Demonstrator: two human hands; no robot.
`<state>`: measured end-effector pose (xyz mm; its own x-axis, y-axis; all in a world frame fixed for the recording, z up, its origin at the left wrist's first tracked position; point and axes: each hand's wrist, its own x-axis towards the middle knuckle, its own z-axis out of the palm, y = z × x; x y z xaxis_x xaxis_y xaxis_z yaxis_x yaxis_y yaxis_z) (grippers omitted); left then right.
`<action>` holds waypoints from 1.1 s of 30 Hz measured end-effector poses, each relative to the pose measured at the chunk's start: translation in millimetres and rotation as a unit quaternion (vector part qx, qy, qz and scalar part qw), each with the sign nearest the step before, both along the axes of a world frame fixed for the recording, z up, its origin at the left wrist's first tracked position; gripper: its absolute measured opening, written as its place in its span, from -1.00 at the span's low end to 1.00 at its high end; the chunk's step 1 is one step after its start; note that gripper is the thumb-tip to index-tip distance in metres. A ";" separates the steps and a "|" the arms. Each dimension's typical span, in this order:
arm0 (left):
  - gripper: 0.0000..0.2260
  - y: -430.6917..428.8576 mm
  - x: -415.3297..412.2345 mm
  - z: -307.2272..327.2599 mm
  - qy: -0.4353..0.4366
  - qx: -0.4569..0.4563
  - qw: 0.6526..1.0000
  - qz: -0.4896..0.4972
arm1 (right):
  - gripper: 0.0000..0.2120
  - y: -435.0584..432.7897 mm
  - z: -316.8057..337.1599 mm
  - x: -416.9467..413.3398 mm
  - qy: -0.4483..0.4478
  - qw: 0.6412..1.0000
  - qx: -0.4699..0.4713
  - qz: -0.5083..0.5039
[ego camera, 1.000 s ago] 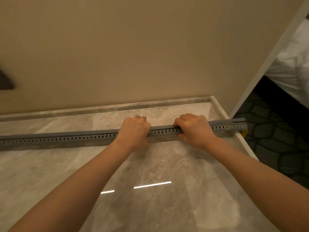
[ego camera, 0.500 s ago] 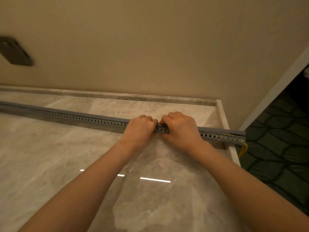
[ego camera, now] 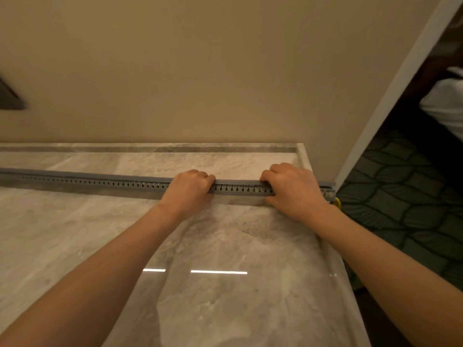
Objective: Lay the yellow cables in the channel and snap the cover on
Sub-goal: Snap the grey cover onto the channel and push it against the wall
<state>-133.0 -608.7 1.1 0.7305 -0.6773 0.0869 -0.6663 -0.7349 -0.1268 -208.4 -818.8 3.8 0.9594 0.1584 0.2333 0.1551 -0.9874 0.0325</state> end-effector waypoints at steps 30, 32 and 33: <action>-0.65 -56.4 -25.8 -13.2 -0.064 -0.029 0.993 -0.090 | -0.68 -2.0 4.8 -10.2 -0.045 0.997 -0.038 0.054; -0.74 -56.8 -24.8 -11.0 -0.081 -0.011 0.993 -0.087 | -0.68 -3.2 3.8 -11.2 -0.047 0.996 -0.032 0.062; -0.75 -56.4 -24.0 -10.0 -0.086 0.000 0.992 -0.091 | -0.69 -4.2 3.6 -11.5 -0.045 0.997 -0.027 0.063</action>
